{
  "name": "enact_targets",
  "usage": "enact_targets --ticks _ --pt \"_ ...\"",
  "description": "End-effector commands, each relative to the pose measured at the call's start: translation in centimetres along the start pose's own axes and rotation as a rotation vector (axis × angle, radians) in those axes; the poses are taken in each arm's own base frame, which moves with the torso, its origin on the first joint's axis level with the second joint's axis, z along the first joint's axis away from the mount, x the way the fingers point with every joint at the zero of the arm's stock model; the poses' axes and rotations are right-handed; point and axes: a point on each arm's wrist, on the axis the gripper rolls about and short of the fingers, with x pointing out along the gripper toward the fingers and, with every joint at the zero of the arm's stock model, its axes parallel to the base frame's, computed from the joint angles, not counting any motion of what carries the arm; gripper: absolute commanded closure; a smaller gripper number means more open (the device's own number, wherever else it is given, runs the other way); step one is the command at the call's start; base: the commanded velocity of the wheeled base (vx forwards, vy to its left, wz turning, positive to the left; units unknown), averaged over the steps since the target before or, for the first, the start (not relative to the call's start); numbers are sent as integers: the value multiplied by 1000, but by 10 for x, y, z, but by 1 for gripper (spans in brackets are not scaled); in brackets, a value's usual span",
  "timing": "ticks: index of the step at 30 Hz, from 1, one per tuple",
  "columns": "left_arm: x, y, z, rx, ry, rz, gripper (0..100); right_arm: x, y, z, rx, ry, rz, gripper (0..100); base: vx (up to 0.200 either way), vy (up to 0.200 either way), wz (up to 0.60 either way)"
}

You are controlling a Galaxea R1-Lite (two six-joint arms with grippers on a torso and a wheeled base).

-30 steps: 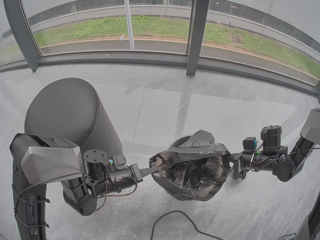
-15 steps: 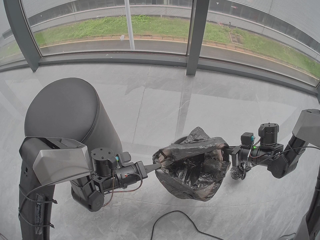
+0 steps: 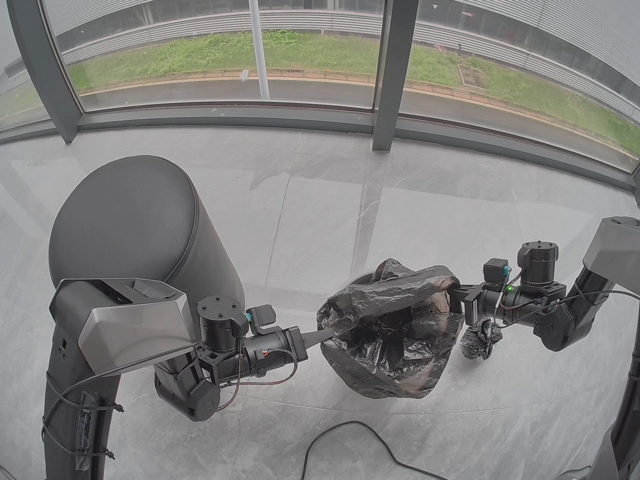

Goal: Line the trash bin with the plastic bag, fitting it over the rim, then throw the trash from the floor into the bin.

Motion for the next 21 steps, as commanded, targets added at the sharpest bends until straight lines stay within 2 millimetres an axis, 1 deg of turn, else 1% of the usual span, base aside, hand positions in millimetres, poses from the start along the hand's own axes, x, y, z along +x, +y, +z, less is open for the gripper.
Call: enact_targets --ticks 1,2,3,7,9,15,16,17,18,19,21 --pt "-1 4 1 14 10 26 100 6 -2 -4 2 6 2 100 0 0 0" --pt "0 5 1 29 21 37 100 9 -3 -1 -4 -7 1 100 0 0 0" --pt "0 6 2 35 25 44 0 9 -4 1 -5 -11 0 100 0 0 0" --pt "3 10 8 51 26 63 0 11 -5 1 -7 -15 -1 100 0 0 0" --pt "5 13 18 80 9 66 0 12 -6 2 -8 -18 -1 100 0 0 0" --pt "8 19 35 129 6 98 0 17 -10 9 -19 -47 -10 100 0 0 0" --pt "11 19 41 137 -3 94 0 20 -11 11 -25 -59 -11 100 0 0 0" --pt "11 19 42 138 -5 93 0 21 -11 11 -24 -61 -11 100 0 0 0" --pt "15 17 49 149 -14 84 0 27 -13 15 -36 -81 -14 100 0 0 0" --pt "16 16 51 151 -15 84 0 28 -14 17 -40 -90 -14 100 0 0 0" --pt "18 8 56 164 -15 74 0 32 -13 20 -47 -101 -10 100 0 0 0"
